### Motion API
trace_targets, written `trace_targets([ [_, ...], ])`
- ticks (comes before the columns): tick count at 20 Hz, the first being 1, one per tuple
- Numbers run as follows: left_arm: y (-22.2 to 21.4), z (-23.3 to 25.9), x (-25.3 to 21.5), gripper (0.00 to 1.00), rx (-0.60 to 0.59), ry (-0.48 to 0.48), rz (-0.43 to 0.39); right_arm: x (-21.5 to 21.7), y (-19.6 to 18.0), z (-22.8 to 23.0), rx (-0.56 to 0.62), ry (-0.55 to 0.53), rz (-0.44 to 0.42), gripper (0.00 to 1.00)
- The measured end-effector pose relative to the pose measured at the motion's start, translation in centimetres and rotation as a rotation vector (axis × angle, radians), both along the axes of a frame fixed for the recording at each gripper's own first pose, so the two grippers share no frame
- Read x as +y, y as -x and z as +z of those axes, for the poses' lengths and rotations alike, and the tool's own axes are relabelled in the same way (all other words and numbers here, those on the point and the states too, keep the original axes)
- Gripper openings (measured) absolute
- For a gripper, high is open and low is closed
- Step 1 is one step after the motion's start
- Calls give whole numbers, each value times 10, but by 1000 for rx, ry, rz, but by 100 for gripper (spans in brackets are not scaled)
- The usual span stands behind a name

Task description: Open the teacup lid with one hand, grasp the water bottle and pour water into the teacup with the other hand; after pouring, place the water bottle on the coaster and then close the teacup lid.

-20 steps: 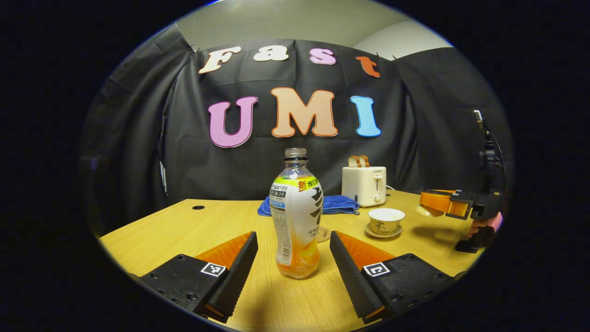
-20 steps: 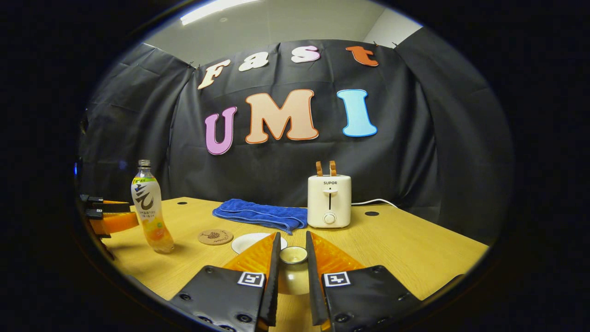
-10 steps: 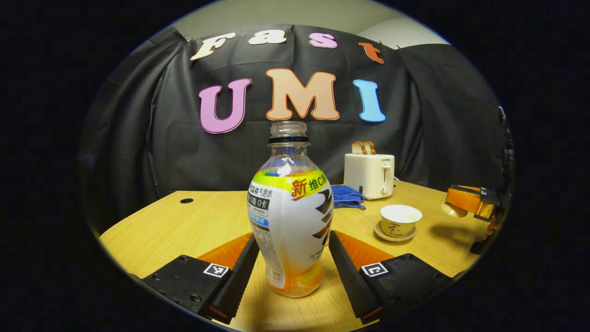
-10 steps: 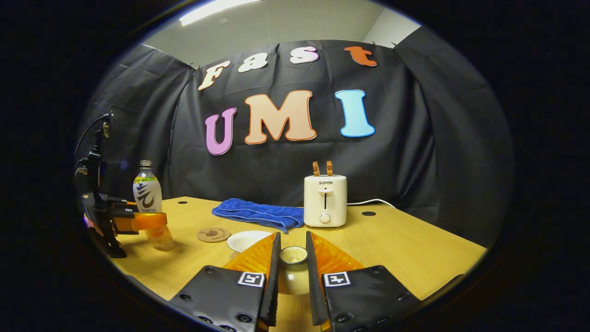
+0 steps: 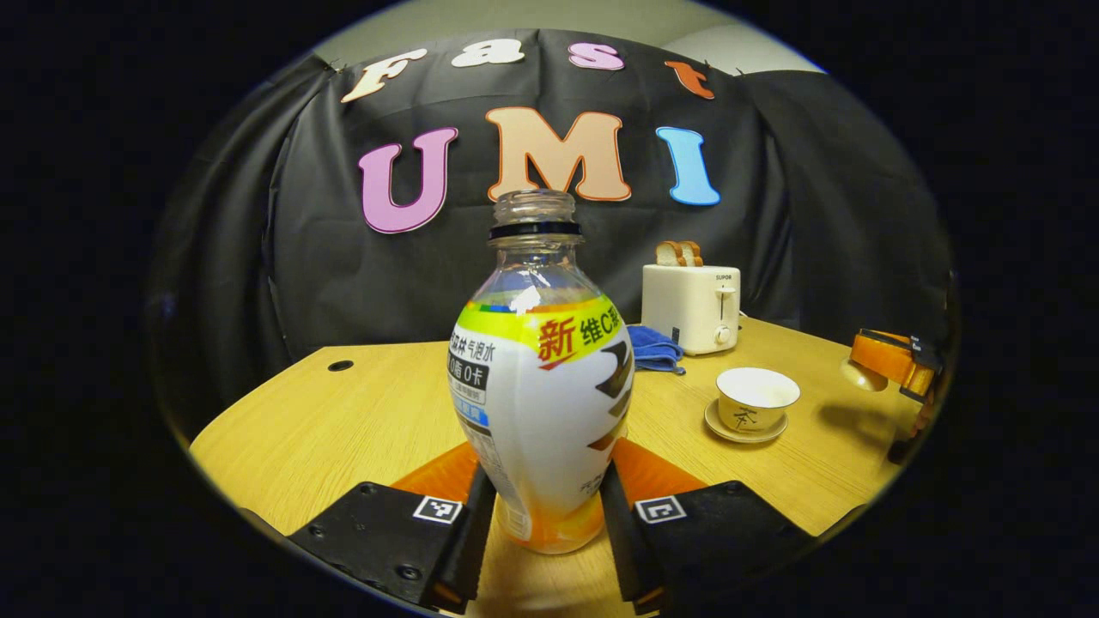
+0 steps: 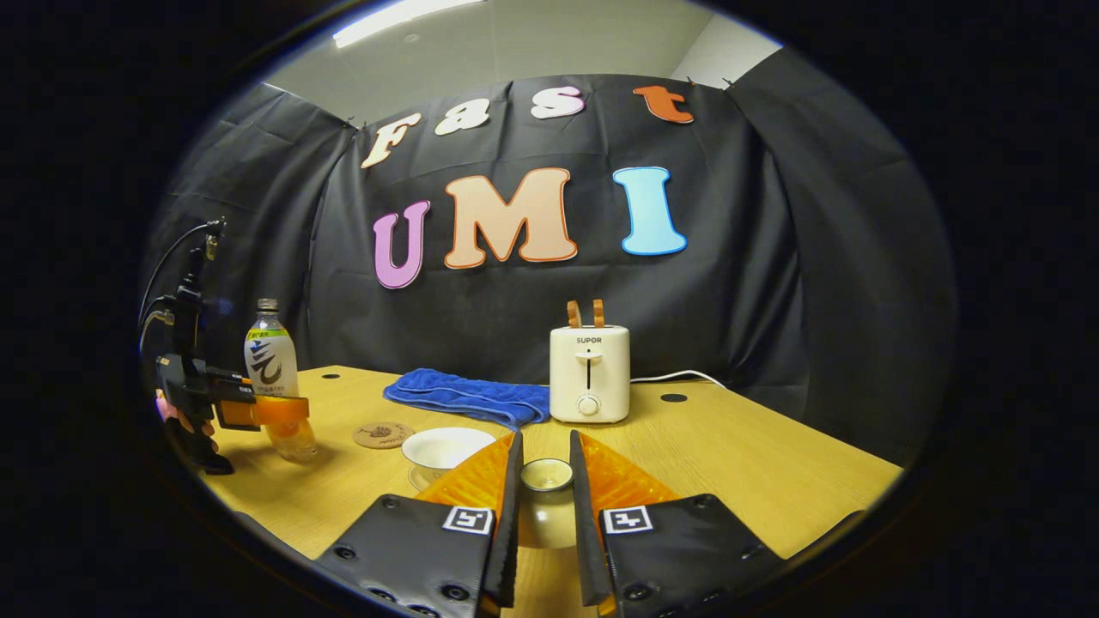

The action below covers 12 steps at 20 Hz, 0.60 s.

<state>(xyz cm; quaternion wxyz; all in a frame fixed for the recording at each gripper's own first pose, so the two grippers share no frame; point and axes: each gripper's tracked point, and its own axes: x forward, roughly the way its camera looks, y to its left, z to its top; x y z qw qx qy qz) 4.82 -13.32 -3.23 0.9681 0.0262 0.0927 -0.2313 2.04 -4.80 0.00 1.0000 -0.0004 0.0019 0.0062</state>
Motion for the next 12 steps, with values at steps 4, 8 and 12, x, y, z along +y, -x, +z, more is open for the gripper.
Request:
trace_targets([
  [4, -3, 6, -3, 53, -21, -107, 20, -4, 1, 0, 0, 1, -9, 33],
  [8, -12, 27, -7, 51, -111, -295, 38, -22, -2, 1, -2, 3, -43, 31],
  [12, -17, 29, -10, 50, -195, -588, 48, -47, -5, 2, -4, 5, -91, 31],
])
